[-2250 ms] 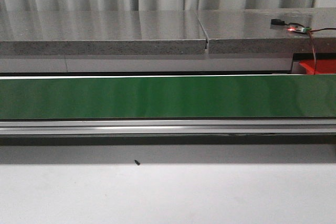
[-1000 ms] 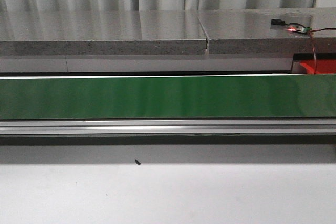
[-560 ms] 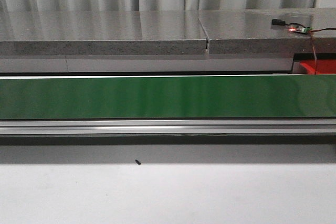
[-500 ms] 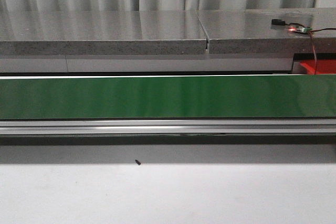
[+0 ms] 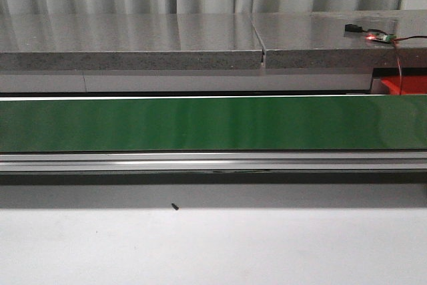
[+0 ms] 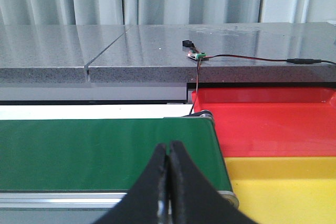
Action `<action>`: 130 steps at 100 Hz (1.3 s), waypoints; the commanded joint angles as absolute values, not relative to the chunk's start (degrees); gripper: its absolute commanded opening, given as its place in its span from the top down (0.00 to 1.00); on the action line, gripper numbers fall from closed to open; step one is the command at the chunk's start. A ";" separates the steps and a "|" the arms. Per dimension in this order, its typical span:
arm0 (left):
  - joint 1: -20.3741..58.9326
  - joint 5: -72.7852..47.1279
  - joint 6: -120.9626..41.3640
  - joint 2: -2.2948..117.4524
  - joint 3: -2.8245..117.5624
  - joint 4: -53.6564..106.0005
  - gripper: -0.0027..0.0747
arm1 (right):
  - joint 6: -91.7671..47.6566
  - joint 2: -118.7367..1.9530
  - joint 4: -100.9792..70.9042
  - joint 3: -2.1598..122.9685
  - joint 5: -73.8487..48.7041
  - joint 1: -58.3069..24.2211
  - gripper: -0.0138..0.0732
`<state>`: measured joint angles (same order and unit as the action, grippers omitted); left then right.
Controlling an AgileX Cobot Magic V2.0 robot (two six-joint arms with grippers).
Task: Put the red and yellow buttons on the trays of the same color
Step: 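Lower the left gripper onto a red button in the pile and grasp it, then set the red button on the green belt with the left gripper and release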
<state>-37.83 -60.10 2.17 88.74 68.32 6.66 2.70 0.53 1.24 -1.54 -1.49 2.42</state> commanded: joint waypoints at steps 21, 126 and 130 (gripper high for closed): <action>-38.37 -55.90 0.76 93.11 69.71 5.47 0.15 | 2.41 1.80 1.20 -0.74 3.06 2.57 0.92; -38.37 -48.39 0.62 98.03 71.15 5.05 0.63 | 2.41 1.80 1.20 -0.74 3.06 2.57 0.92; -38.37 -49.04 0.62 96.63 71.15 5.05 0.63 | 2.41 1.80 1.20 -0.74 3.06 2.57 0.92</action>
